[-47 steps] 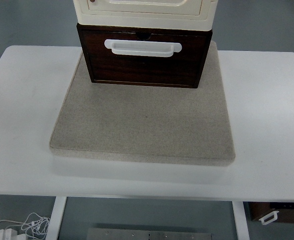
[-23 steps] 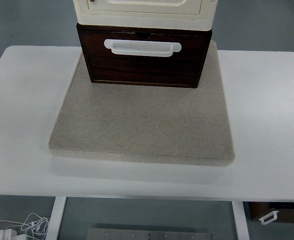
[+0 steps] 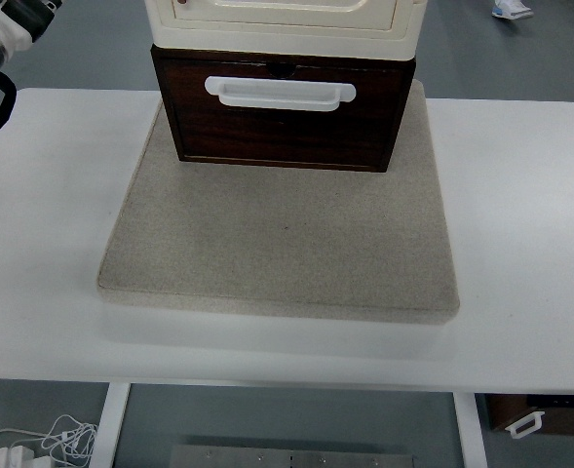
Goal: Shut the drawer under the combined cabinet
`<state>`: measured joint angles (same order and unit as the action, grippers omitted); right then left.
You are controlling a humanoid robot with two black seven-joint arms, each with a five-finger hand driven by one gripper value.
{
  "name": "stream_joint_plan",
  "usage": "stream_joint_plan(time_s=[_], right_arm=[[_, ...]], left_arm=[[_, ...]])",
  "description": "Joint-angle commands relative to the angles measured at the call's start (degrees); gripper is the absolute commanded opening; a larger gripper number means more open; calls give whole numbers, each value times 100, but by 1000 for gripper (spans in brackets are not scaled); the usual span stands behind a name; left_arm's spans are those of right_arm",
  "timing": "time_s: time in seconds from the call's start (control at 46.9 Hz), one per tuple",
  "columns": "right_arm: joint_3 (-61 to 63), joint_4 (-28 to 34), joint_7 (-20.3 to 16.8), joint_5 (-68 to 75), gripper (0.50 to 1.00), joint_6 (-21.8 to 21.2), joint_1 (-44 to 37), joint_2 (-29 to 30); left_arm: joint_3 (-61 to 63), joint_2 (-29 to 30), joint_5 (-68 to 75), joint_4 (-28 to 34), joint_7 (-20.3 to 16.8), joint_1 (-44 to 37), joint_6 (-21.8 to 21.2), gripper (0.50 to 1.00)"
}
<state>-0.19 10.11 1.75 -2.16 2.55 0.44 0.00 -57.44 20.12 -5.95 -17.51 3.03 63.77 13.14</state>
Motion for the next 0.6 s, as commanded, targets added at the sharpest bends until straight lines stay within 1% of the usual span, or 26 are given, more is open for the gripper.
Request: stream_joint_plan(time_s=[0.0, 0.298, 0.576], right_arm=[[10, 0, 0, 5, 952, 9, 0, 0], [37, 0, 0, 5, 952, 0, 0, 0], [28, 0, -8, 14, 952, 0, 0, 0]], left_arm=[[-13, -78, -195, -7, 23, -119, 66, 996], [-13, -465, -890, -7, 40, -251, 110, 996], [-31, -641, -1048, -24, 31, -259, 110, 996]])
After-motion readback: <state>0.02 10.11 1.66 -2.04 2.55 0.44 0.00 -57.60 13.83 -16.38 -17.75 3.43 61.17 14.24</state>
